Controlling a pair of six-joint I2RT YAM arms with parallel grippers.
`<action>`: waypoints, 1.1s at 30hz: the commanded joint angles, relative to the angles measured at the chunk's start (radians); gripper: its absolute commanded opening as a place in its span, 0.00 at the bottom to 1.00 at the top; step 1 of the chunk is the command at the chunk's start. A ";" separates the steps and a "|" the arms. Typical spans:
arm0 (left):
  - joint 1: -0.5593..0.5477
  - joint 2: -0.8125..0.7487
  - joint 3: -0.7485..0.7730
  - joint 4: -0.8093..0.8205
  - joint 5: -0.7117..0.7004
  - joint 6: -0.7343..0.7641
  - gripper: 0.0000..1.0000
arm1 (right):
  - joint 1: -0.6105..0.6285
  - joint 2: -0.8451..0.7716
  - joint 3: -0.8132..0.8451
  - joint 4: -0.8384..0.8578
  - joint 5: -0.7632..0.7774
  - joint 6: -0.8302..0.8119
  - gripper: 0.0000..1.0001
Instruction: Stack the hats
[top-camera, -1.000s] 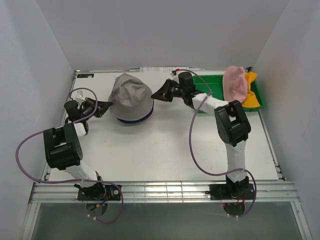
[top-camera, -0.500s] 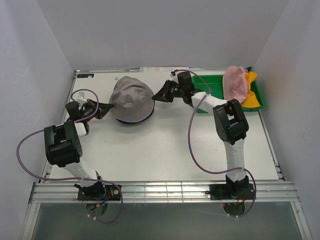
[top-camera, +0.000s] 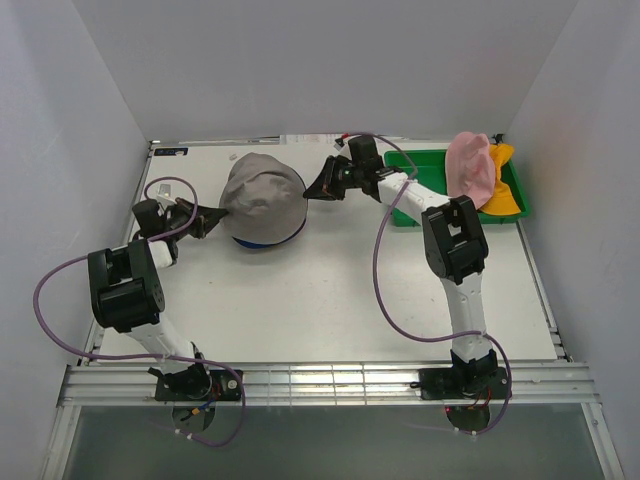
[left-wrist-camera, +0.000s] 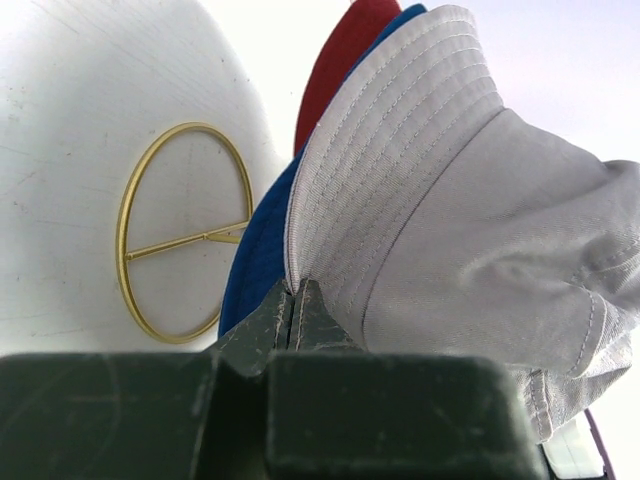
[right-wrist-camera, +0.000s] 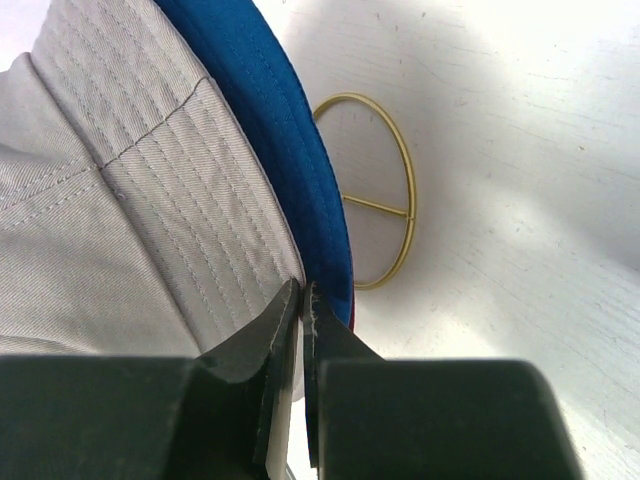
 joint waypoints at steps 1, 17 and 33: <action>0.015 0.050 -0.018 -0.214 -0.143 0.099 0.00 | -0.029 0.063 0.003 -0.185 0.145 -0.096 0.08; 0.017 0.014 0.052 -0.396 -0.207 0.166 0.00 | -0.028 0.083 0.076 -0.257 0.159 -0.129 0.08; 0.015 -0.144 0.207 -0.472 -0.146 0.177 0.08 | -0.029 0.020 0.133 -0.274 0.149 -0.129 0.10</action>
